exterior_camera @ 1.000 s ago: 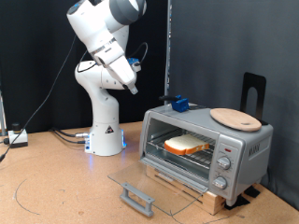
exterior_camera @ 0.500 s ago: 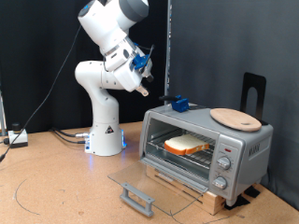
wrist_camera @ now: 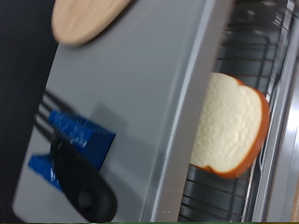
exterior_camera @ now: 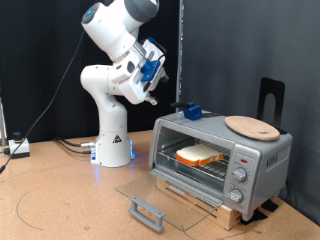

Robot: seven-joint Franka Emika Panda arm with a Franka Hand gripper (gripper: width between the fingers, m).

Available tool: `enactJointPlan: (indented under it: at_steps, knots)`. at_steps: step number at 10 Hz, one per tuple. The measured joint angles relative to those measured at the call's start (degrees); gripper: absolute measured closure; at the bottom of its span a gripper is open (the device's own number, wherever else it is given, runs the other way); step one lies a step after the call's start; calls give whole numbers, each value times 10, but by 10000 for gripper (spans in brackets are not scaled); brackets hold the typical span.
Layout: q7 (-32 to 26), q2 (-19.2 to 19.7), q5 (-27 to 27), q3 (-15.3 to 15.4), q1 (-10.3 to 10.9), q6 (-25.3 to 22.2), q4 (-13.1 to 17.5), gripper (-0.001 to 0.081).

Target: Make a piece of toast with the oven

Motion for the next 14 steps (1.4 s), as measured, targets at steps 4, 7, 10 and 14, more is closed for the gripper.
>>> enactJointPlan:
  at_steps: [4, 7, 10, 14]
  knots:
    - [56, 88, -70, -1, -49, 0, 49, -1]
    - [50, 89, -64, -11, -52, 0, 45, -1]
    - [50, 139, -99, -38, -78, -18, 61, -1]
    - [-4, 216, -119, -51, -96, 36, 83, -1]
